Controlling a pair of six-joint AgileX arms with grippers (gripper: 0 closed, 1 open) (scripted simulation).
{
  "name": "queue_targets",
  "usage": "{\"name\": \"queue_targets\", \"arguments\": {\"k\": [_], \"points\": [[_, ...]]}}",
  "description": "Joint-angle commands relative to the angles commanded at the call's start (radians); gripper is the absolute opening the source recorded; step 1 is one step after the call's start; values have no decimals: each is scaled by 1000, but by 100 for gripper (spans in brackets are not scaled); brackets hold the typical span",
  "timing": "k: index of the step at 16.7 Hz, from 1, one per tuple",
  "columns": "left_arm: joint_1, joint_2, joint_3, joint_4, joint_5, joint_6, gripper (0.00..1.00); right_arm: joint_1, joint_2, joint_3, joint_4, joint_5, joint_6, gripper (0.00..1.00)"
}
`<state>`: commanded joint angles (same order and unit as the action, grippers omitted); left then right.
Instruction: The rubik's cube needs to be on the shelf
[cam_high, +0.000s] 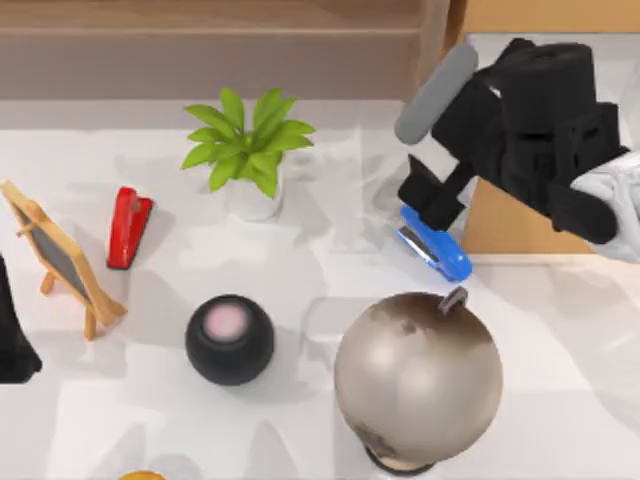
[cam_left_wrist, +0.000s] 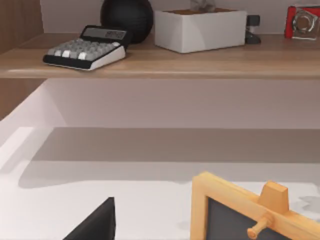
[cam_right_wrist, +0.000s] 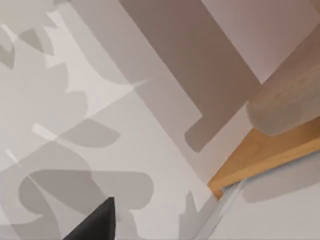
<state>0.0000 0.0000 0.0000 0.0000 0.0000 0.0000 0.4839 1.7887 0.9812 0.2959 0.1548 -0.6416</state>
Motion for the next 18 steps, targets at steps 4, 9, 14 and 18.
{"name": "queue_targets", "arguments": {"k": [4,9,14,18], "points": [[0,0,0,0,0,0,100,-63,97,358,-485,-35,229,100],[0,0,0,0,0,0,100,-171,266,805,-1040,-72,481,100],[0,0,0,0,0,0,100,-272,456,1181,-1474,-105,678,100],[0,0,0,0,0,0,100,-326,594,1388,-1695,-123,781,100]]}}
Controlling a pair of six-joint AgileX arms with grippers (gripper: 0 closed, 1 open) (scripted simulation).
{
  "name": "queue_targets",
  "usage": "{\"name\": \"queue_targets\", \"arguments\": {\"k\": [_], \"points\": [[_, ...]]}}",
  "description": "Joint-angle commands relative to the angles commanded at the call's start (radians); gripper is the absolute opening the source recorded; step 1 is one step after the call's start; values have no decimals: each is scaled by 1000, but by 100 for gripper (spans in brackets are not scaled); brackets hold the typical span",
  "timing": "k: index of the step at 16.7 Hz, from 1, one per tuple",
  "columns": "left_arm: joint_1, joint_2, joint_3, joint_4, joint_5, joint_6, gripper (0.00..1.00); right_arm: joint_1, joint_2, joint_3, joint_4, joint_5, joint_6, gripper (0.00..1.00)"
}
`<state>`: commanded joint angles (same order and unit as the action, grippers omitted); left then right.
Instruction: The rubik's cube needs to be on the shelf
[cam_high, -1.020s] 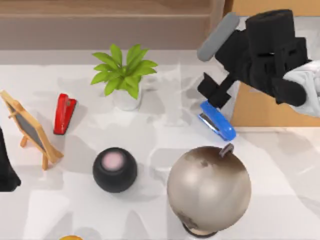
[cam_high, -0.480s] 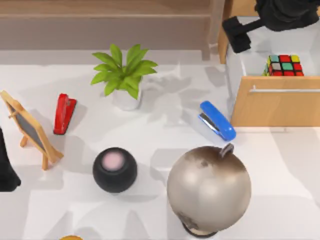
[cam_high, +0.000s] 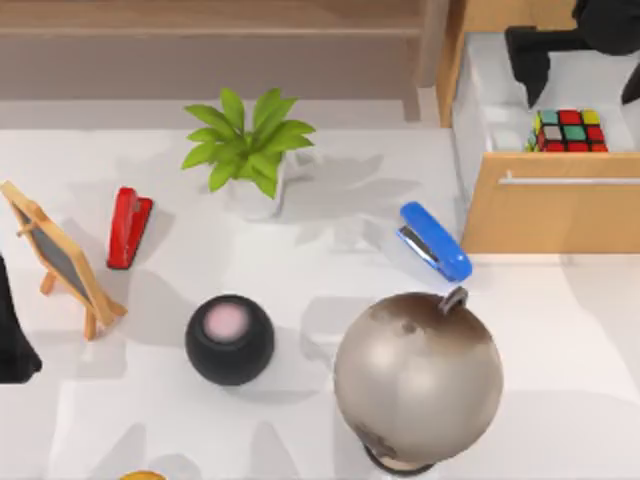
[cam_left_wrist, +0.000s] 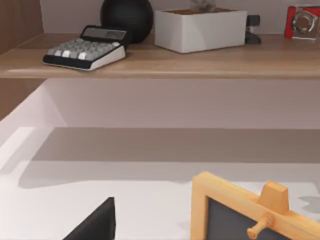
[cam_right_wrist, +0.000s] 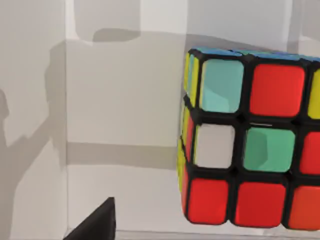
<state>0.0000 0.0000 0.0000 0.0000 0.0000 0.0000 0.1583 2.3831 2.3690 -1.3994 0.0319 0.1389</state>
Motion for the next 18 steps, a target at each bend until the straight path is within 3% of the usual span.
{"name": "queue_targets", "arguments": {"k": [10,18], "points": [[0,0,0,0,0,0,100,-17,69,90,-79,-7,45,100],[0,0,0,0,0,0,100,-19,29,-119,77,-8,46,100]]}}
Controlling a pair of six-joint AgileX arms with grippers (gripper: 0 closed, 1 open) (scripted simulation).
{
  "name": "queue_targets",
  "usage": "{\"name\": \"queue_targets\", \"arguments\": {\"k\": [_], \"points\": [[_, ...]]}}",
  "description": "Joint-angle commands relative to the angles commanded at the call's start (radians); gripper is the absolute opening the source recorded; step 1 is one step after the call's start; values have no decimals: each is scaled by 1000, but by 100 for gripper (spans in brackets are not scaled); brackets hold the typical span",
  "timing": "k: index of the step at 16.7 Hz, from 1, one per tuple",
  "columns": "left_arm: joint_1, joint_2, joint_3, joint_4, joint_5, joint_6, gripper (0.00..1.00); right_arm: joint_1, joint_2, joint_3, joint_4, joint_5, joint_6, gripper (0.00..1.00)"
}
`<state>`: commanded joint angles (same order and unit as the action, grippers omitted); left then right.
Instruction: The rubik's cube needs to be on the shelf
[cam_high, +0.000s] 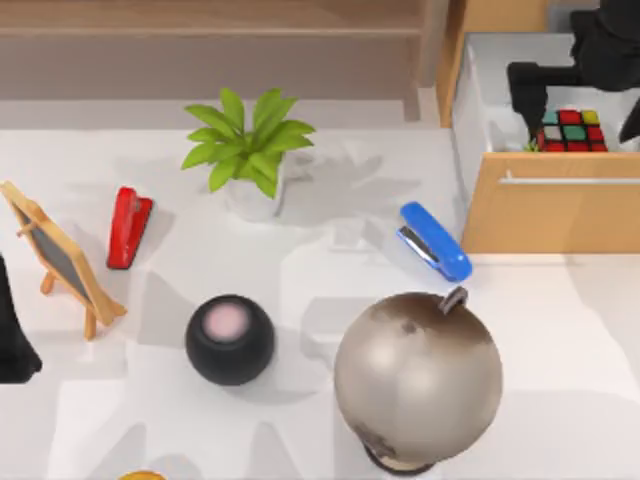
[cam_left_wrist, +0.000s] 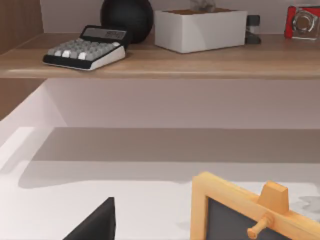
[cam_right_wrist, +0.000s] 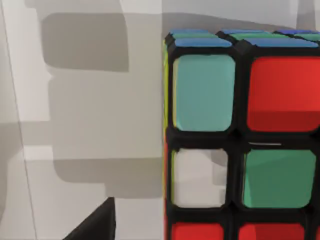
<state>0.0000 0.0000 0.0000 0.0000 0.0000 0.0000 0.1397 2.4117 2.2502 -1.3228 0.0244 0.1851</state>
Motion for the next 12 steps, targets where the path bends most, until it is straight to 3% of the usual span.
{"name": "queue_targets", "arguments": {"k": [7,12], "points": [[0,0,0,0,0,0,100,-6,56,-1,69,-1,-4,100],[0,0,0,0,0,0,100,-6,56,-1,69,-1,-4,62]]}}
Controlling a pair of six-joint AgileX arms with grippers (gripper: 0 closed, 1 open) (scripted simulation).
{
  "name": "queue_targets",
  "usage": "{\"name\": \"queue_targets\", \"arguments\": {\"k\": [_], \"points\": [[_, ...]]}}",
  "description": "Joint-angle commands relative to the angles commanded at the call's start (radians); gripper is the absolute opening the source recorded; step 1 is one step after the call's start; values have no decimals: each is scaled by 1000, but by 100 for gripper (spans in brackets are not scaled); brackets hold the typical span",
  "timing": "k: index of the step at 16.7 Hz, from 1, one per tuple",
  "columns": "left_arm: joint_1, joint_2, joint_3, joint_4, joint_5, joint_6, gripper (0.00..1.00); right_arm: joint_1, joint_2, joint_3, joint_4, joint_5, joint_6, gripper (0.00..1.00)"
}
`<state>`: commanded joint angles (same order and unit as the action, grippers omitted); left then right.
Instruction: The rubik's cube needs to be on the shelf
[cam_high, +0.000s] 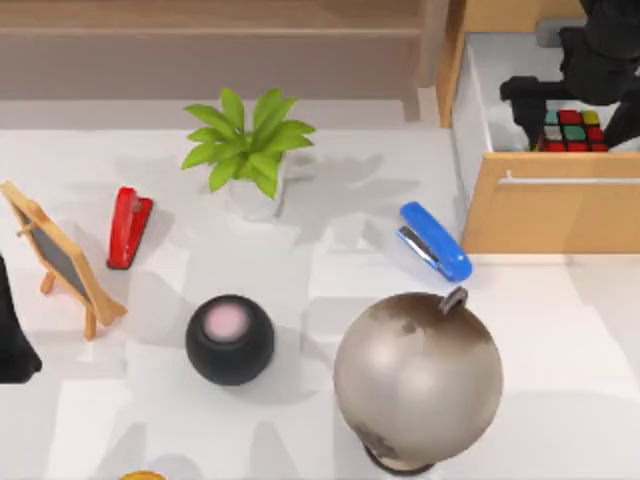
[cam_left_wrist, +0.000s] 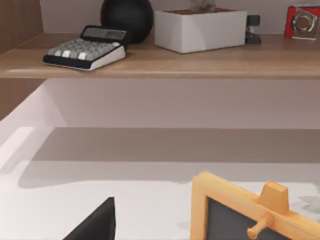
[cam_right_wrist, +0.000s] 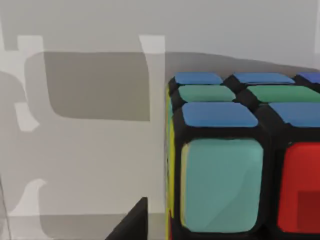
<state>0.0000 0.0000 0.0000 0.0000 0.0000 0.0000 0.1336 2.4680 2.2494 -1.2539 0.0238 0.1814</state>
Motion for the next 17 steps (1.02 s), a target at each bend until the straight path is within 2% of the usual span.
{"name": "queue_targets", "arguments": {"k": [8,17], "points": [[0,0,0,0,0,0,100,0,0,0,0,0,0,2],[0,0,0,0,0,0,100,3,-1,0,0,0,2,0]]}}
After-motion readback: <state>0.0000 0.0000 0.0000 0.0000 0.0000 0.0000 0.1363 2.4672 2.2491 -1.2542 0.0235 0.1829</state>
